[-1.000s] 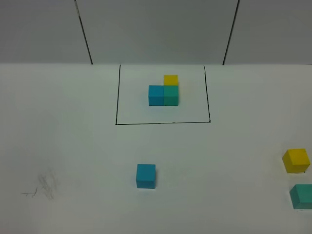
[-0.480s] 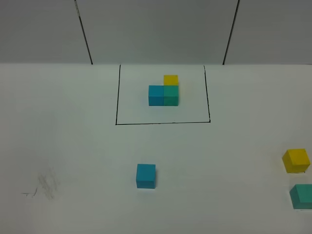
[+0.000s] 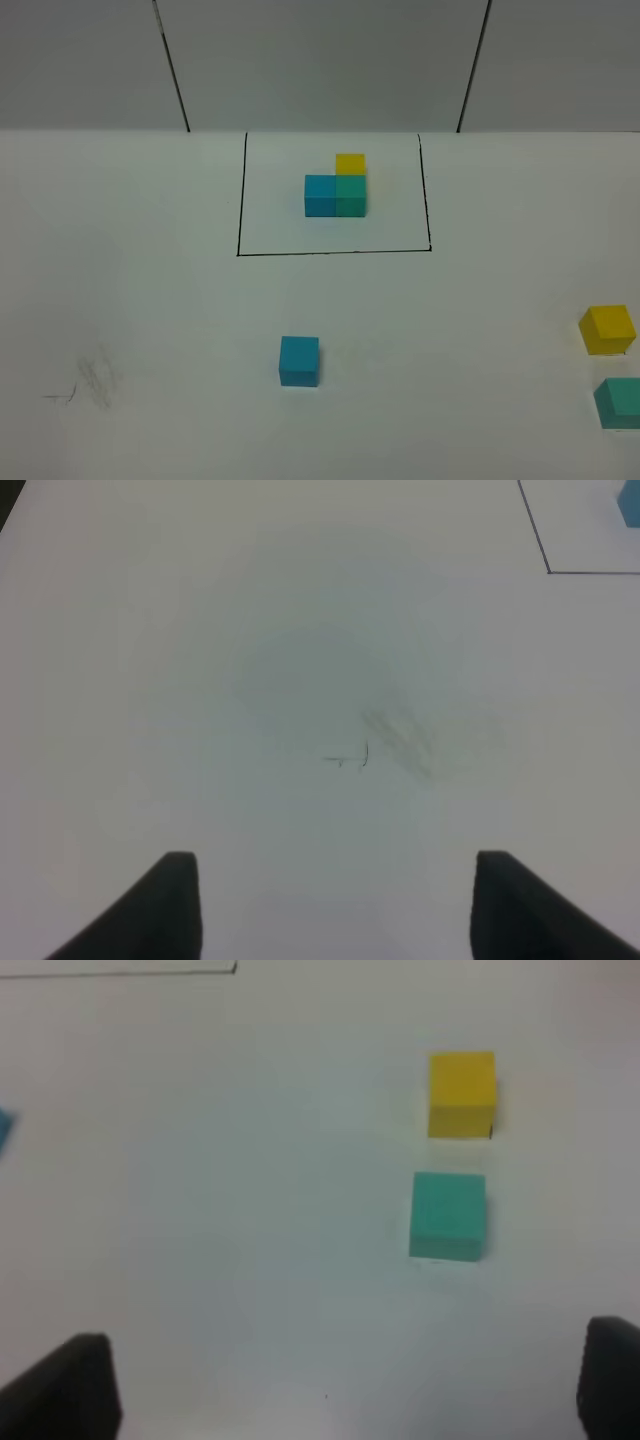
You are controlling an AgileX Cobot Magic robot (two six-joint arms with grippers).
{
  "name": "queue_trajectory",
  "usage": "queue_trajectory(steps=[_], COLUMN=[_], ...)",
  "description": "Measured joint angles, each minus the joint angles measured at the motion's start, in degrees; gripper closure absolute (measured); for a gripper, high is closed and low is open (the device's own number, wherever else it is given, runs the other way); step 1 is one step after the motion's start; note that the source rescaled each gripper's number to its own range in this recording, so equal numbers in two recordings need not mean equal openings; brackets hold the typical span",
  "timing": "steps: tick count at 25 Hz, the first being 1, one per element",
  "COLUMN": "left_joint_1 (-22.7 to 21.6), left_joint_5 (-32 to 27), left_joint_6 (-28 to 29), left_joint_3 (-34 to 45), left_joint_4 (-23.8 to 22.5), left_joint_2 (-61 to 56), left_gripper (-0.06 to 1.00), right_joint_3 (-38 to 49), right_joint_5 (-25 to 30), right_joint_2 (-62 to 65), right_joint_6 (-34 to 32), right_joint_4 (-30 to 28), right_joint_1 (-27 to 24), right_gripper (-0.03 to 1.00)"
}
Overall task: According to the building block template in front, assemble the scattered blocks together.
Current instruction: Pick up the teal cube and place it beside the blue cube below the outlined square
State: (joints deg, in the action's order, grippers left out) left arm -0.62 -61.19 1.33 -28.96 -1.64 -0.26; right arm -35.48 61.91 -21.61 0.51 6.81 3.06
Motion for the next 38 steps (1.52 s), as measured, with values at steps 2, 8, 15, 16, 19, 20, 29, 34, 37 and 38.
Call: queue_trajectory(steps=[2, 8, 15, 16, 19, 20, 29, 34, 37, 38], left_joint_1=[0.0, 0.0, 0.0, 0.0, 0.0, 0.0, 0.0, 0.0, 0.0, 0.0], left_joint_5=[0.0, 0.0, 0.0, 0.0, 0.0, 0.0, 0.0, 0.0, 0.0, 0.0], left_joint_6=[0.0, 0.0, 0.0, 0.0, 0.0, 0.0, 0.0, 0.0, 0.0, 0.0], left_joint_3=[0.0, 0.0, 0.0, 0.0, 0.0, 0.0, 0.0, 0.0, 0.0, 0.0], left_joint_4=[0.0, 0.0, 0.0, 0.0, 0.0, 0.0, 0.0, 0.0, 0.0, 0.0], left_joint_2=[0.0, 0.0, 0.0, 0.0, 0.0, 0.0, 0.0, 0.0, 0.0, 0.0], left_gripper=[0.56, 0.56, 0.57, 0.57, 0.57, 0.57, 0.57, 0.57, 0.57, 0.57], right_joint_3=[-1.94, -7.32, -10.15, -10.15, -10.15, -10.15, -10.2, -10.2, -10.2, -10.2], right_joint_5=[-0.04, 1.71, -5.45, -6.37, -9.15, -9.95, -18.04, -17.92, -18.04, -18.17], right_joint_2=[-5.9, -27.26, -45.0, -46.74, -51.12, -52.36, -64.36, -66.36, -66.66, -66.72], right_joint_6=[0.0, 0.0, -2.44, -3.17, -4.56, -5.04, -11.17, -11.17, -11.17, -11.17], right_joint_4=[-0.68, -5.04, -7.48, -7.56, -7.6, -7.67, -7.74, -7.68, -7.68, -7.68], right_joint_1=[0.0, 0.0, 0.0, 0.0, 0.0, 0.0, 0.0, 0.0, 0.0, 0.0], right_gripper=[0.11, 0.2, 0.21, 0.21, 0.21, 0.21, 0.21, 0.21, 0.21, 0.21])
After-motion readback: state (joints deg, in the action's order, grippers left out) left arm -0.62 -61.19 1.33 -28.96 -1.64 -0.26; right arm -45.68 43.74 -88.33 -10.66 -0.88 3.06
